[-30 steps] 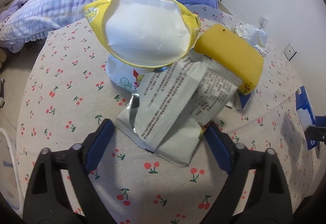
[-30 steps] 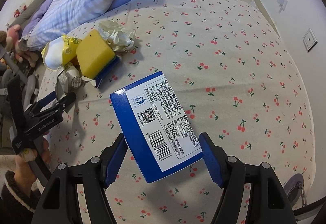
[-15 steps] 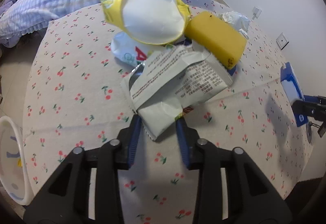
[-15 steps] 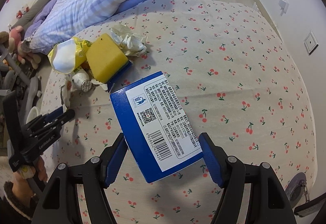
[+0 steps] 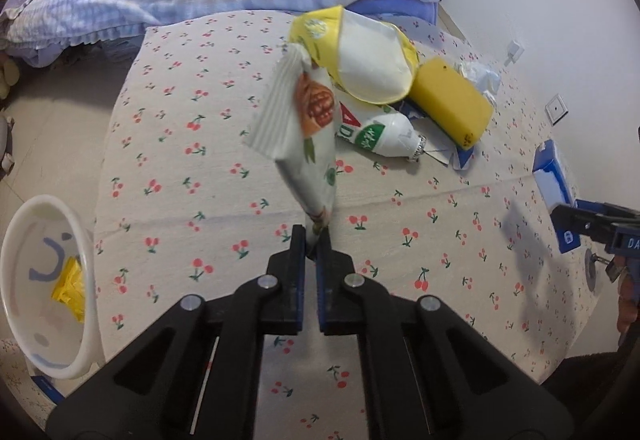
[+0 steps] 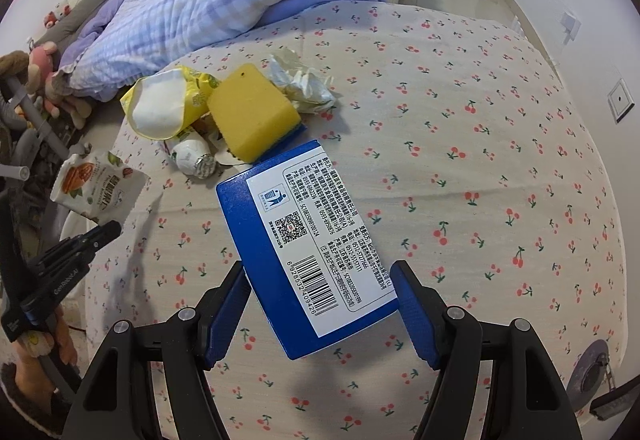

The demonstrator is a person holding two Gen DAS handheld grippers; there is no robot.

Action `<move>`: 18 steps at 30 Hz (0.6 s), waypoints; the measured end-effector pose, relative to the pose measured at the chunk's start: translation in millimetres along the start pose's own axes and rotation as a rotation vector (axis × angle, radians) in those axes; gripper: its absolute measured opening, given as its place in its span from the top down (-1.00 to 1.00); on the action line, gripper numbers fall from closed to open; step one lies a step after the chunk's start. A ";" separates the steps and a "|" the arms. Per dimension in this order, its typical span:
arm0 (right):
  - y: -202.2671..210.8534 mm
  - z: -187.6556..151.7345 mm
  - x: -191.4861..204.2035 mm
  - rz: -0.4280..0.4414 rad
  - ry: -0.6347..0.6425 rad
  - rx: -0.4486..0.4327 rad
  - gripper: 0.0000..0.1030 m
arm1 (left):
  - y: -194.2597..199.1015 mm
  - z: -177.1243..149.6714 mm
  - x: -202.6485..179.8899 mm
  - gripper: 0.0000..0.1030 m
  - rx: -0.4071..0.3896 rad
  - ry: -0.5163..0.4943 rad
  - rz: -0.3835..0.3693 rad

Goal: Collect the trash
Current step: 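Carry the wrapper over the bin and release it while right tool holds blue box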

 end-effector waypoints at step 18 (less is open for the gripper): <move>-4.1 7.2 86.1 0.075 0.083 -0.012 -0.41 | 47.5 -19.0 75.7 0.90 -0.017 0.091 0.082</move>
Point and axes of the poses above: each gripper's, at about its wrist camera, not at the fingertips, and y roughly against the way its jaws point, x to its left, z to its top, the point moved 9 cm from there along -y, roughly the way its jaws point, and after that the axes turned 1 degree about -x, right-handed, at the moved point
